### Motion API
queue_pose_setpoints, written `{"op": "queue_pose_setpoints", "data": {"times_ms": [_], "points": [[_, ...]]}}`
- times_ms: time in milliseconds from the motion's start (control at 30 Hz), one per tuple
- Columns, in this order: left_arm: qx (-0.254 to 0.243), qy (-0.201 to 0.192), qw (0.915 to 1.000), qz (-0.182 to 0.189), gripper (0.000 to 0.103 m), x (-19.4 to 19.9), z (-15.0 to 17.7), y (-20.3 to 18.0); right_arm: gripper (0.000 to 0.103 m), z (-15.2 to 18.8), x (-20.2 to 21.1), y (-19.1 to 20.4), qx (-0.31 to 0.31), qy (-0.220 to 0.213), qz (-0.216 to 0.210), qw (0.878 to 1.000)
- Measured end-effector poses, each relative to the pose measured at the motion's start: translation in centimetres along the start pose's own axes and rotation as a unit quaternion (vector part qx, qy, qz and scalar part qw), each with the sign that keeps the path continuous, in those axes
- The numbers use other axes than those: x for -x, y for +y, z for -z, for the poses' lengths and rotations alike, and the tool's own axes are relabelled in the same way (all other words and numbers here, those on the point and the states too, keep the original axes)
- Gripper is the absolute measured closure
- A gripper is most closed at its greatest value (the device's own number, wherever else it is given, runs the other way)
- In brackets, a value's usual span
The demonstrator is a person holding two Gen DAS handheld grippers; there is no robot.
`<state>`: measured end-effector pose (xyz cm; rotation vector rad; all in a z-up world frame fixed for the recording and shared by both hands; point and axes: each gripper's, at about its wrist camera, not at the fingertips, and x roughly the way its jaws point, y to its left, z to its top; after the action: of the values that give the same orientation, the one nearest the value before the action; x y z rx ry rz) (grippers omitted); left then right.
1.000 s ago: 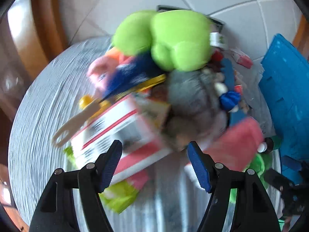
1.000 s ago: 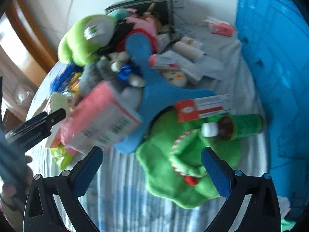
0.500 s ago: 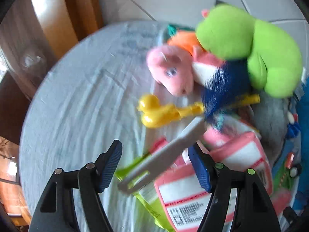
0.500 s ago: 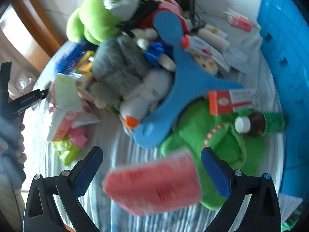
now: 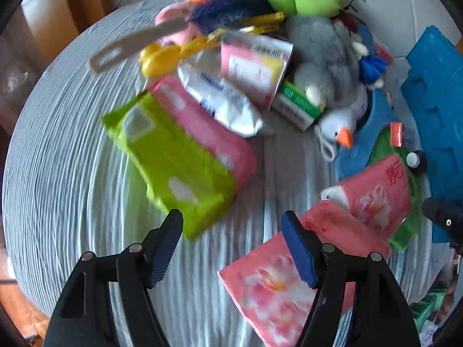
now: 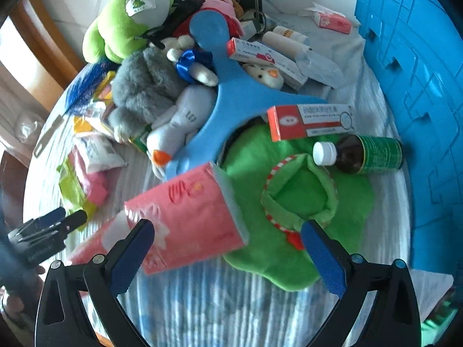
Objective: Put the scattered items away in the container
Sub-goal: 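Reach both grippers toward the pink flower tissue packs beside the green plush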
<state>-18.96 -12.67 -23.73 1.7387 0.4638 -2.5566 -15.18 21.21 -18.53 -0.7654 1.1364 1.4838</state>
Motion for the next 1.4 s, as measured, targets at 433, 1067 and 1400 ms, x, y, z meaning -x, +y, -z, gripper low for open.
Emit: {"op": "queue_pose_setpoints", "data": {"times_ms": [433,1067,1400], "points": [[0.039,0.002,0.9985,-0.04,0.034,0.4,4.4,-2.0,0.0,6.5,-2.7,1.5,0.163,0.127,-0.05,0.977],[-0.042,-0.011,0.9969,-0.066,0.022,2.4,9.4,-9.0,0.0,1.9,-1.6,-0.6,0.142,0.008,-0.07,0.987],[-0.043,-0.009,0.9967,-0.068,0.004,-0.1,9.3,-9.0,0.0,0.9,-1.9,-3.0,0.126,0.019,-0.064,0.99]]}}
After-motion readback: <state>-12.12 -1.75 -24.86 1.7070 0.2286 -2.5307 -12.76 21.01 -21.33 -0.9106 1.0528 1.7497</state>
